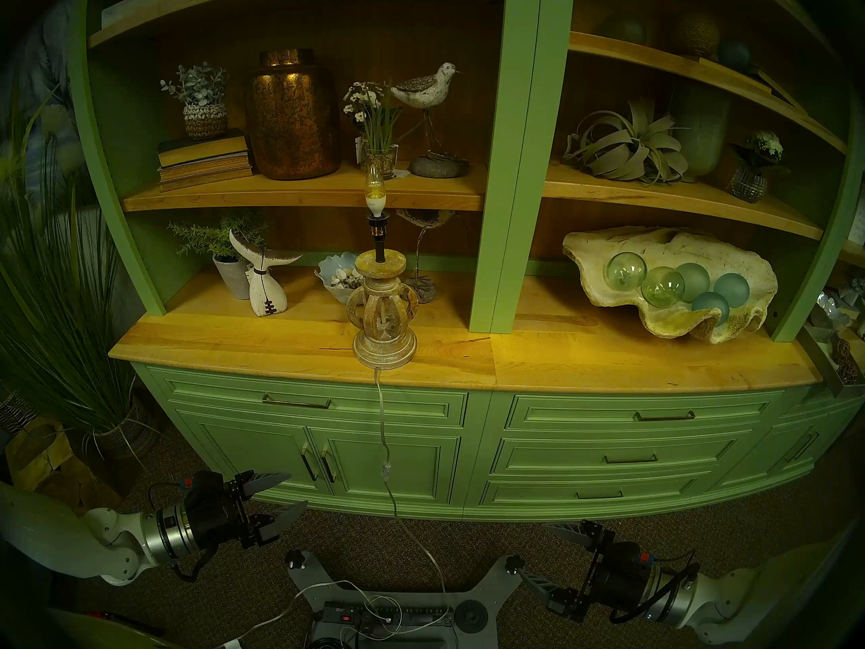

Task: Grab cable and switch light on

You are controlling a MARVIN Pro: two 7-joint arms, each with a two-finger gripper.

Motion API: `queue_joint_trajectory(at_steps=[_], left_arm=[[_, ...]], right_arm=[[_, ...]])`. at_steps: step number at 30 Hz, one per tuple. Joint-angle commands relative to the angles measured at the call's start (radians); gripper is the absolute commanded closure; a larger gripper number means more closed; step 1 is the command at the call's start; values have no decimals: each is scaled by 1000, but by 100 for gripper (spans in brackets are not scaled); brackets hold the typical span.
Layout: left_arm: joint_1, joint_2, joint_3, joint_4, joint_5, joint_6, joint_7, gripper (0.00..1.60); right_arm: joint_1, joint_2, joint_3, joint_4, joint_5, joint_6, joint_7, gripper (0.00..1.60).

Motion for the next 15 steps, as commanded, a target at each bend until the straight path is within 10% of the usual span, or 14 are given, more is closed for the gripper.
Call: queue_joint_trajectory(at_steps=[1, 15], left_arm=[[36, -107, 11, -47, -13, -27, 119, 0], [59, -257, -6, -170, -15, 21, 398, 0]], right_arm=[[2, 0, 2, -6, 0, -2, 0, 0], [3, -3, 2, -1, 0, -1, 2, 0]])
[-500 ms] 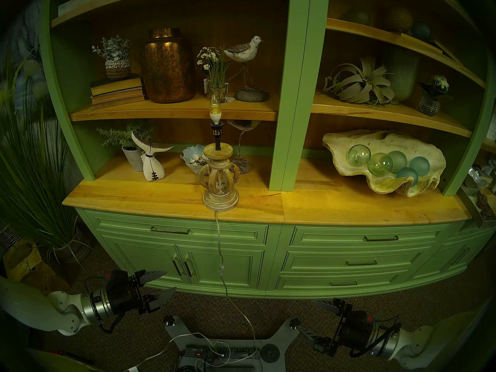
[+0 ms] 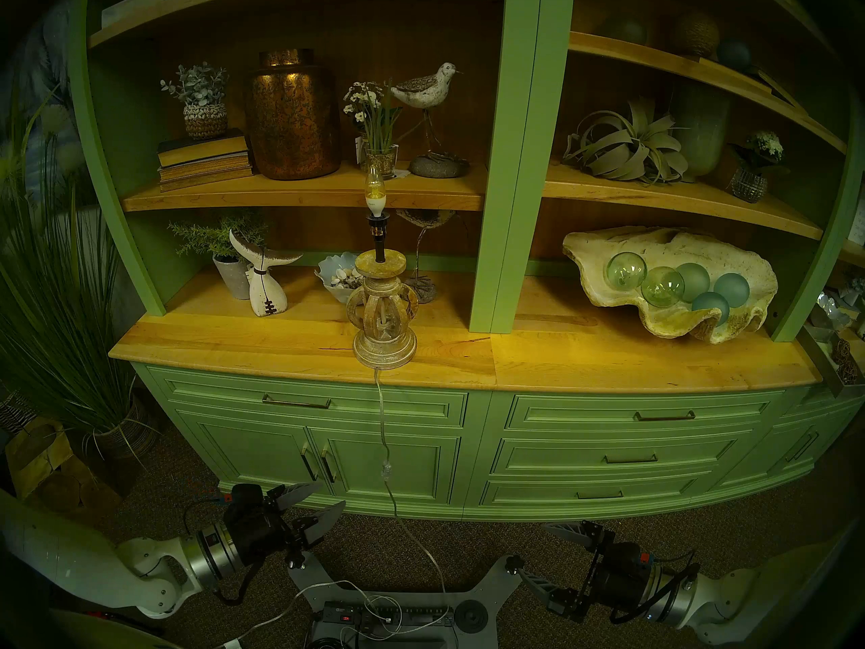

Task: Grab cable and switch light on

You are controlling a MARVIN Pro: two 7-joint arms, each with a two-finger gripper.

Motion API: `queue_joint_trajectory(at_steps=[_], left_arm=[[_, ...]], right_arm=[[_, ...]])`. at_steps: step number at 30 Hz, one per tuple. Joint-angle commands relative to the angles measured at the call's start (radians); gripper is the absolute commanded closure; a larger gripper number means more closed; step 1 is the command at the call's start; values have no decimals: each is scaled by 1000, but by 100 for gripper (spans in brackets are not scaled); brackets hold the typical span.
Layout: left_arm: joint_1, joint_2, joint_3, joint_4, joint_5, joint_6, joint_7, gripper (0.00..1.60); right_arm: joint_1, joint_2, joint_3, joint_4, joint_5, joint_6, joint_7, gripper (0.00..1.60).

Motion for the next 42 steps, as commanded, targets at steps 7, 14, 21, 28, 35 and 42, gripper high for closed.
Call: queue_joint_trajectory(at_steps=[7, 14, 21, 28, 35, 42], left_arm=[[9, -203, -21, -7, 25, 47, 221, 0], [-2, -271, -29, 46, 80, 89, 339, 0], [-28, -337, -42, 100, 139, 134, 414, 0], [-72, -419, -65, 183, 221, 192, 505, 0], [-93, -500, -65, 286, 310, 250, 594, 0], [-101, -572, -57, 383, 412, 308, 695, 0]], right_arm=[[3, -2, 2, -4, 0, -1, 1, 0], [3, -3, 2, -2, 0, -1, 2, 0], [3, -4, 3, -1, 0, -1, 3, 0], [4, -5, 3, -1, 0, -1, 4, 0], [4, -6, 3, 0, 0, -1, 5, 0], [4, -6, 3, -1, 0, -1, 6, 0]])
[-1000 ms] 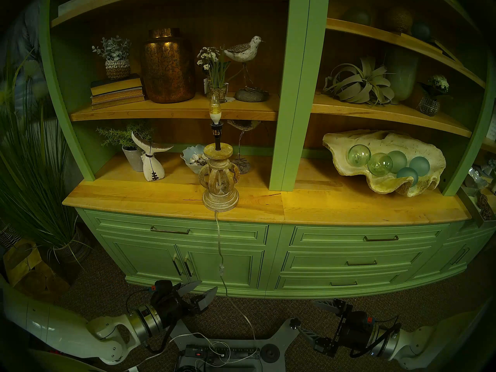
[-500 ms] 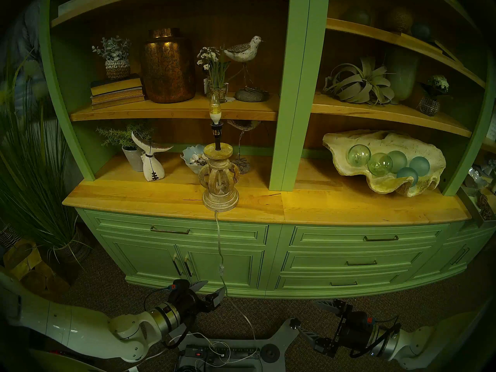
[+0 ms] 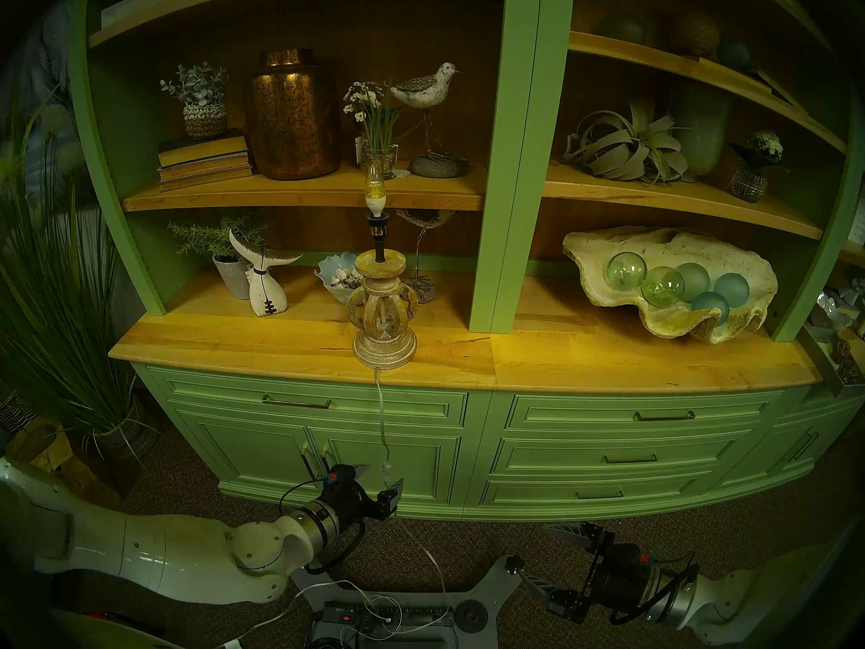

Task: Grab cable and switch light on

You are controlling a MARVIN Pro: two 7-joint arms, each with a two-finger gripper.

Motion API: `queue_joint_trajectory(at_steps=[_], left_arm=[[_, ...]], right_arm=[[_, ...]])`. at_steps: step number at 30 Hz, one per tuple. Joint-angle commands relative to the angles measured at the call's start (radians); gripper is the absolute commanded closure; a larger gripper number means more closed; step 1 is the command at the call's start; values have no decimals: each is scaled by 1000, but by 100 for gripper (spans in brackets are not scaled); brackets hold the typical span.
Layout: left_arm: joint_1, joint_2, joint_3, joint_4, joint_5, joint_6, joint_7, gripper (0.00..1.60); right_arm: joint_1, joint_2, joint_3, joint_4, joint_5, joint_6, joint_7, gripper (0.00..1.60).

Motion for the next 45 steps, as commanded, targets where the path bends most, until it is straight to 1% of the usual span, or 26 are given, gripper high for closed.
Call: queue_joint_trajectory(at_steps=[1, 5, 6, 7, 14, 15, 17, 18, 19, 21, 22, 23, 24, 25, 26, 27, 29, 32, 33, 36, 39, 41, 42, 43, 45], left_arm=[[-41, -113, -8, 69, 99, 33, 80, 0], [-42, -153, -11, 106, 152, 60, 143, 0], [-42, -176, -10, 126, 165, 66, 163, 0], [-42, -169, -11, 120, 182, 73, 176, 0], [-23, -262, -6, 216, 275, 108, 304, 0], [-20, -258, -6, 214, 293, 113, 321, 0], [-9, -308, -4, 262, 313, 120, 371, 0], [2, -288, -20, 242, 311, 116, 370, 0], [10, -313, -23, 267, 314, 110, 402, 0], [30, -332, -46, 285, 307, 93, 435, 0], [43, -347, -58, 296, 291, 73, 457, 0], [54, -349, -69, 297, 289, 61, 468, 0], [65, -385, -67, 329, 285, 39, 503, 0], [71, -365, -69, 301, 297, 37, 499, 0], [85, -387, -74, 317, 280, 16, 510, 0], [93, -396, -77, 321, 277, 3, 519, 0], [94, -387, -87, 309, 265, -22, 508, 0], [125, -388, -107, 301, 254, -76, 540, 0], [123, -384, -109, 302, 255, -80, 530, 0], [134, -378, -109, 284, 264, -107, 559, 0], [142, -366, -110, 288, 283, -137, 592, 0], [136, -352, -117, 291, 270, -143, 585, 21], [133, -348, -118, 296, 269, -140, 586, 13], [129, -340, -119, 297, 266, -139, 583, 0], [125, -332, -121, 304, 259, -142, 570, 0]], right_arm=[[4, 1, 4, -8, 0, -3, 1, 0], [4, 1, 4, -8, 0, -3, 1, 0], [4, 1, 4, -8, 0, -3, 1, 0], [4, 1, 4, -8, 0, -3, 1, 0], [4, 2, 4, -10, 1, -3, 2, 0], [4, 2, 4, -10, 1, -4, 2, 0], [4, 2, 4, -10, 1, -4, 2, 0], [4, 3, 4, -11, 1, -4, 2, 0], [4, 3, 4, -11, 1, -4, 2, 0], [4, 3, 4, -11, 2, -4, 2, 0], [4, 4, 4, -12, 2, -4, 2, 0], [4, 4, 4, -12, 2, -4, 1, 0], [3, 4, 4, -12, 2, -4, 1, 0], [3, 4, 4, -12, 2, -4, 1, 0], [3, 4, 4, -13, 2, -4, 1, 0], [3, 5, 4, -13, 2, -4, 1, 0], [3, 5, 4, -13, 2, -4, 1, 0], [3, 6, 4, -14, 3, -4, 0, 0], [3, 6, 4, -14, 3, -5, 0, 0], [2, 7, 4, -16, 3, -5, -1, 0], [1, 9, 4, -17, 3, -5, -3, 0], [1, 9, 4, -17, 3, -5, -3, 0], [2, 8, 4, -17, 3, -5, -3, 0], [2, 8, 4, -16, 3, -5, -3, 0], [2, 8, 3, -16, 2, -5, -3, 0]])
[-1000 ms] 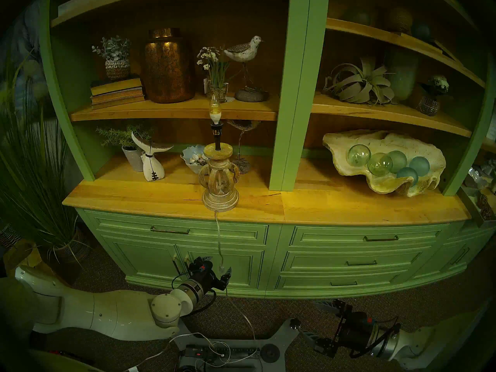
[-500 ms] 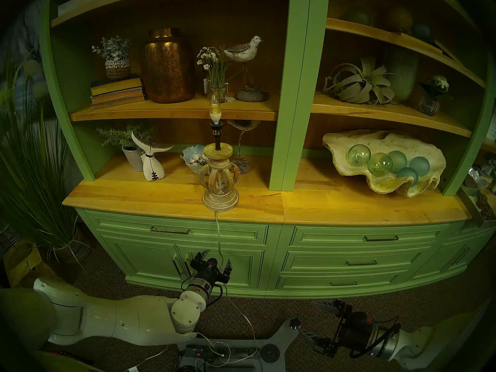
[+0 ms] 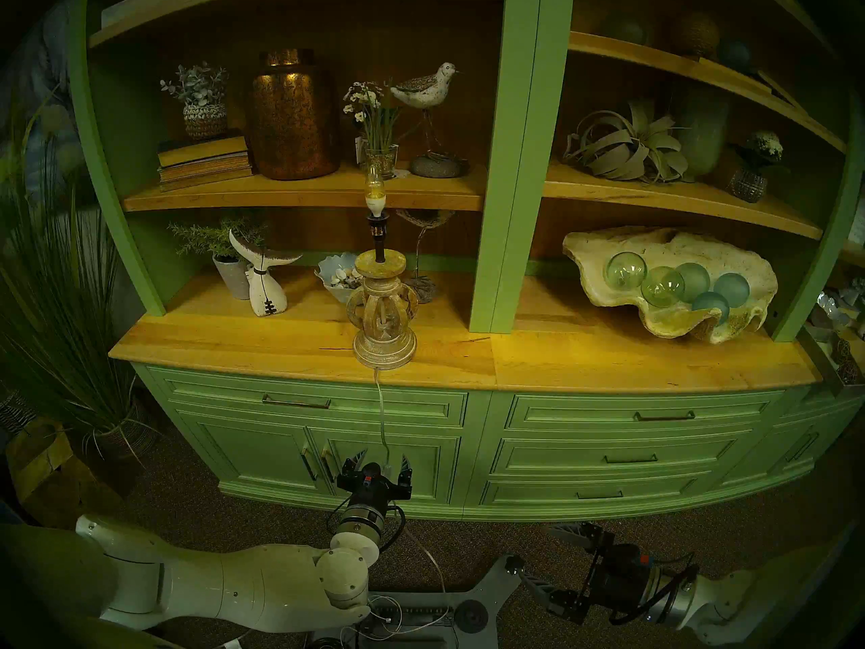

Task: Grab cable and switch light on

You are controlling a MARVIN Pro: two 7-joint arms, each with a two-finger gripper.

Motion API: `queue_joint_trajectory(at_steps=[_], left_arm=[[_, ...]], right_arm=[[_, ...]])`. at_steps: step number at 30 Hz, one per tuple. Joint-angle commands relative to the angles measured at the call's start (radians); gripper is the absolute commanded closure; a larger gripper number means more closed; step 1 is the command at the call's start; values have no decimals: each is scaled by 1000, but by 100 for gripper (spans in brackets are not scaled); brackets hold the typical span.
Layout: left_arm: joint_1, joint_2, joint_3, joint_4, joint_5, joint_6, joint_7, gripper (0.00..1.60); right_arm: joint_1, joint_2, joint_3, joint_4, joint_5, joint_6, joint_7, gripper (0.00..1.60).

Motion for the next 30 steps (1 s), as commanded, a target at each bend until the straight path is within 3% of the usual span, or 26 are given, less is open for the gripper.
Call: queue_joint_trajectory(at_steps=[1, 8, 19, 30], left_arm=[[-29, 29, -24, 7, -2, -31, -13, 0], [-22, -13, -57, 92, -87, -83, -119, 0], [-38, -91, -40, 212, -121, -51, -227, 0], [-80, -23, -13, 177, -55, -28, -198, 0]], right_arm=[[2, 7, 3, -13, 2, -5, -2, 0], [2, 7, 3, -13, 2, -5, -3, 0], [2, 7, 3, -13, 1, -5, -3, 0], [2, 6, 3, -13, 1, -5, -2, 0]])
